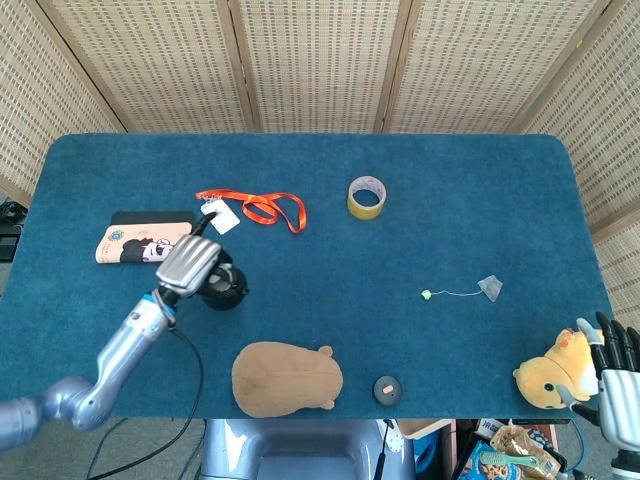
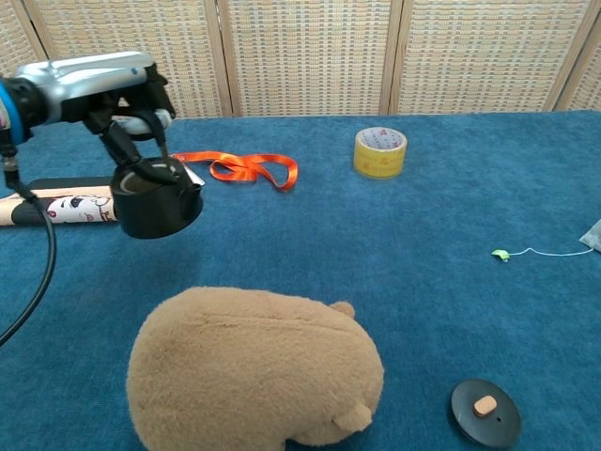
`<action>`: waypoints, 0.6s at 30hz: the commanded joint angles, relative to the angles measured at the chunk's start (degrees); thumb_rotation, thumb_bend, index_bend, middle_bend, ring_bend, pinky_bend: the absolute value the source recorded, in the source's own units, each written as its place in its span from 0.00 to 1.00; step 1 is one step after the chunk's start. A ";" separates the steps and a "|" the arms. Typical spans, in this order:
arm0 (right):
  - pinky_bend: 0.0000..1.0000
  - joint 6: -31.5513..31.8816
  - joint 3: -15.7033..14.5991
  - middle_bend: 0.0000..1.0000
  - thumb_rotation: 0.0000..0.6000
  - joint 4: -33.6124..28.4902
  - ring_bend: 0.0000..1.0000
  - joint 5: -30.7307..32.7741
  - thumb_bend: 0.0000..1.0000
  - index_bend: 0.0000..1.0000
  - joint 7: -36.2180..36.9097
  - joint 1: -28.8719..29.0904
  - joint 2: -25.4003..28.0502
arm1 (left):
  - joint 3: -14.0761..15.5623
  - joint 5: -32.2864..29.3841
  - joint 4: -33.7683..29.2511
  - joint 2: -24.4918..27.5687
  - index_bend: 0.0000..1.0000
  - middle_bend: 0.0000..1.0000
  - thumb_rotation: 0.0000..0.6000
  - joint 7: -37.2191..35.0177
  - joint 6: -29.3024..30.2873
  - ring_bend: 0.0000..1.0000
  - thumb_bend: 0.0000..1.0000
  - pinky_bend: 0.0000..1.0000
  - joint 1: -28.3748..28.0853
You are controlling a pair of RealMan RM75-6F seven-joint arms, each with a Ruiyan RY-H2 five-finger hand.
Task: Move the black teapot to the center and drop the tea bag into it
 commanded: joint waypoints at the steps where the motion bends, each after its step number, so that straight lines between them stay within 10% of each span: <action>1: 0.00 0.04 0.00 0.11 1.00 -0.28 0.00 -0.04 0.18 0.14 -0.18 -0.03 0.18 | -1.57 -1.57 1.74 -1.18 0.96 0.90 1.00 1.01 -3.64 0.76 0.10 0.00 -4.38; 18: 0.00 -0.05 -0.42 0.11 1.00 -0.72 0.00 -0.14 0.18 0.14 -0.91 -0.43 -0.06 | -1.90 -5.77 6.98 -7.62 0.96 0.88 1.00 5.37 -8.20 0.74 0.10 0.00 -15.51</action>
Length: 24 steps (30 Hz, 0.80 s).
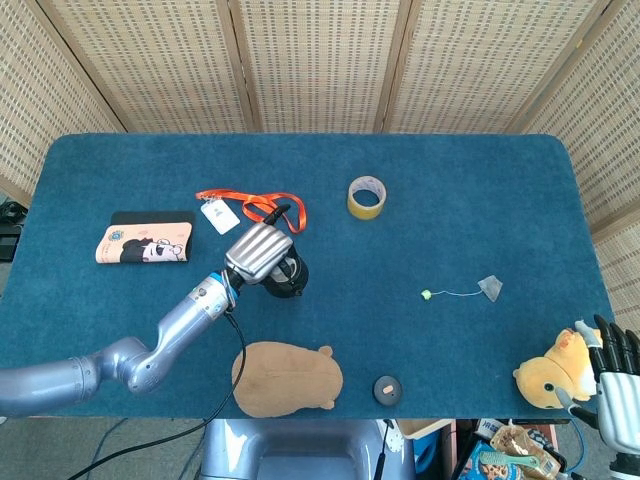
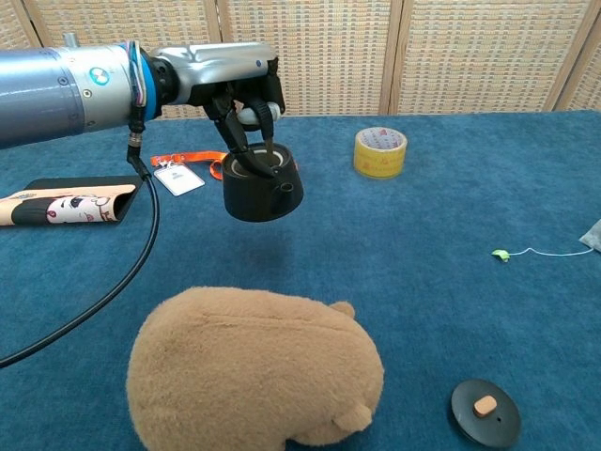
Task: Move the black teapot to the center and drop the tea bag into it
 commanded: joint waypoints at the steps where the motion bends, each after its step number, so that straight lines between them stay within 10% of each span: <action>1: 0.00 -0.03 0.00 0.11 1.00 -0.05 0.00 0.02 0.18 0.14 -0.05 -0.02 0.01 | 0.09 -1.12 1.01 -1.54 0.96 0.88 1.00 1.02 -0.28 0.74 0.10 0.00 -1.75; 24: 0.00 -0.49 0.07 0.11 1.00 0.44 0.00 1.45 0.18 0.14 0.34 -0.60 -0.16 | 0.96 -11.66 13.01 -15.16 0.94 0.83 1.00 7.86 -2.28 0.69 0.10 0.00 -15.19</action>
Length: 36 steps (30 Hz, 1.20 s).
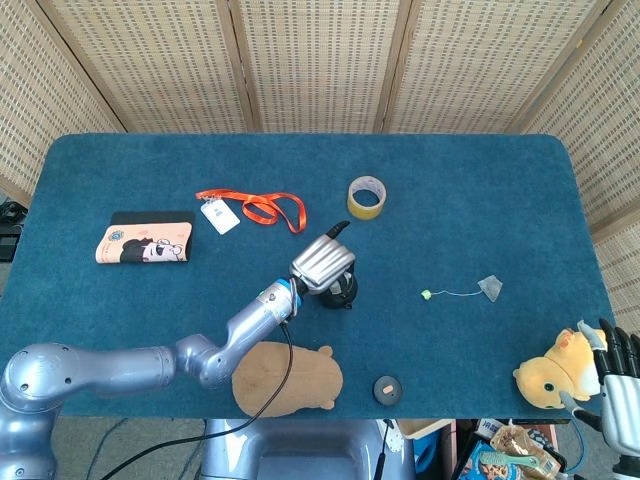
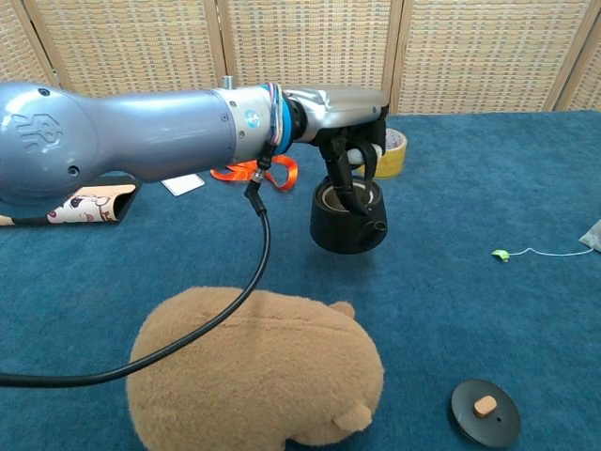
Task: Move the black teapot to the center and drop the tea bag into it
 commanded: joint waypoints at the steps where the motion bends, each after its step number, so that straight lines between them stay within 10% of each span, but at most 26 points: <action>1: 0.00 -0.05 0.02 0.11 1.00 0.12 0.00 0.07 0.18 0.14 0.11 -0.02 -0.01 | 0.39 -1.10 0.98 -1.15 0.94 0.83 1.00 0.62 0.13 0.69 0.10 0.00 -0.95; 20: 0.00 0.27 -0.03 0.11 1.00 1.00 0.00 0.23 0.18 0.14 0.98 -0.48 -0.39 | 4.21 -3.03 3.25 -4.67 0.89 0.75 1.00 2.31 1.47 0.63 0.10 0.00 -1.87; 36: 0.00 0.67 -0.02 0.11 1.00 0.65 0.00 -0.35 0.18 0.14 0.67 -0.66 -0.34 | 4.96 -2.29 2.57 -5.15 0.60 0.50 1.00 2.42 4.17 0.35 0.10 0.00 -0.63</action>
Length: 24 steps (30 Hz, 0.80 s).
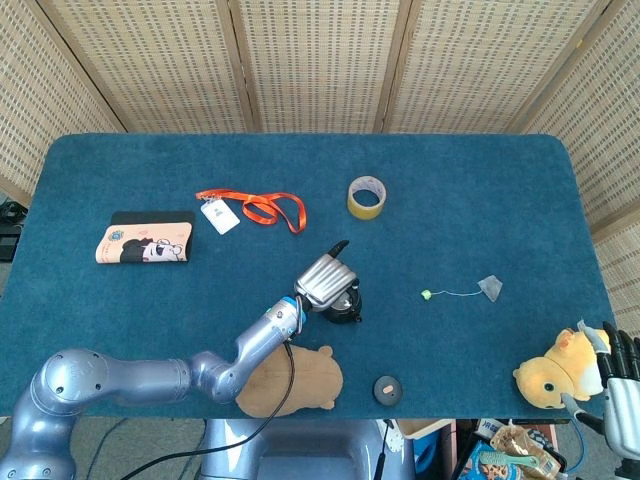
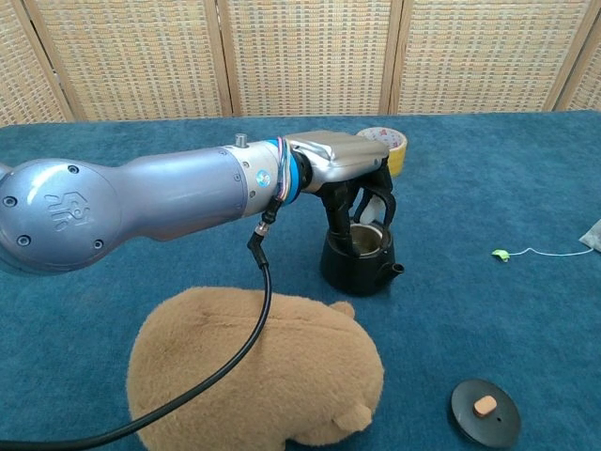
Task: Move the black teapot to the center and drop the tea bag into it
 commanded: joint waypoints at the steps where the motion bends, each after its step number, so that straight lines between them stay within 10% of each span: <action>1: 0.00 -0.05 0.05 0.11 1.00 -0.06 0.00 -0.05 0.18 0.14 -0.05 0.06 0.00 | -0.16 0.32 -0.45 0.25 0.59 0.48 1.00 -0.12 0.44 0.32 0.10 0.00 0.22; 11: 0.00 -0.01 0.11 0.12 1.00 0.17 0.00 -0.07 0.18 0.15 0.26 0.02 -0.06 | -0.59 -0.05 -1.83 1.15 0.46 0.34 1.00 -0.39 -0.01 0.12 0.10 0.00 0.32; 24: 0.00 0.36 0.18 0.12 1.00 0.44 0.00 -0.41 0.18 0.15 0.75 -0.06 0.00 | -1.12 0.98 -3.90 2.72 0.00 0.00 1.00 -1.26 1.14 0.00 0.10 0.00 0.93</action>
